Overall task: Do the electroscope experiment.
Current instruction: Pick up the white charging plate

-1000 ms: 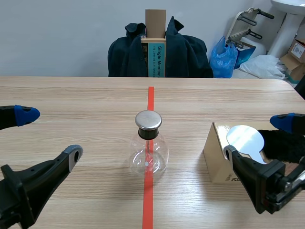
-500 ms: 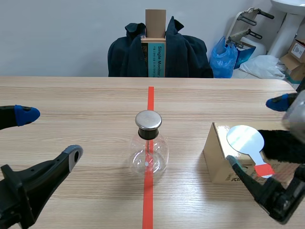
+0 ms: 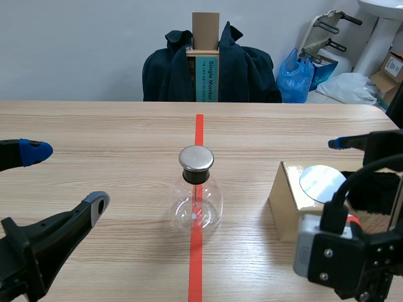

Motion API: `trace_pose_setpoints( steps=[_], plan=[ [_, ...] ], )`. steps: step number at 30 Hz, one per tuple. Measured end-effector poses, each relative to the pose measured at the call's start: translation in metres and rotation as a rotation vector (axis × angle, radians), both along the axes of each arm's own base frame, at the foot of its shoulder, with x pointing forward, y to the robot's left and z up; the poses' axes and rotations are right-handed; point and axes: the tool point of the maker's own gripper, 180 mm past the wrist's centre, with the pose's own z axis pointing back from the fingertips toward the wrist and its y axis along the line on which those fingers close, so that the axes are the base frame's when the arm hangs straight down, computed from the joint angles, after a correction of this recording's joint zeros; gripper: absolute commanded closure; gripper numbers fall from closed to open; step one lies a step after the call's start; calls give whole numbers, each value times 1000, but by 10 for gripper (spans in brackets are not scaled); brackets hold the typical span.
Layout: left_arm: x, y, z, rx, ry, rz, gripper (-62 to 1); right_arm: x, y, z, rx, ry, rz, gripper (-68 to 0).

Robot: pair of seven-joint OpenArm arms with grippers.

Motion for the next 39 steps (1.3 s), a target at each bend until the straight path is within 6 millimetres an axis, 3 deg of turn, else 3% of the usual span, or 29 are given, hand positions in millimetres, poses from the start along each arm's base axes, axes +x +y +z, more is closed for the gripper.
trace_pose_setpoints(
  steps=[8, 18, 21, 25, 29, 39],
  plan=[
    [0, 0, 0, 0, 0, 0, -623, -40, 4, -43, -62, -105, 50, -679],
    [0, 0, 0, 0, 0, 0, -623, -70, -24, -74, -130, -154, 95, -679],
    [0, 0, 0, 0, 0, 0, -623, -64, -38, -85, -169, -153, 99, -679],
    [0, 0, 0, 0, 0, 0, -623, -33, -55, -92, -208, -205, 71, -679],
    [0, 0, 0, 0, 0, 0, -623, -10, -56, -89, -215, -248, 92, -679],
    [0, 0, 0, 0, 0, 0, -623, -13, -42, -90, -192, -243, 168, -679]
  ],
)
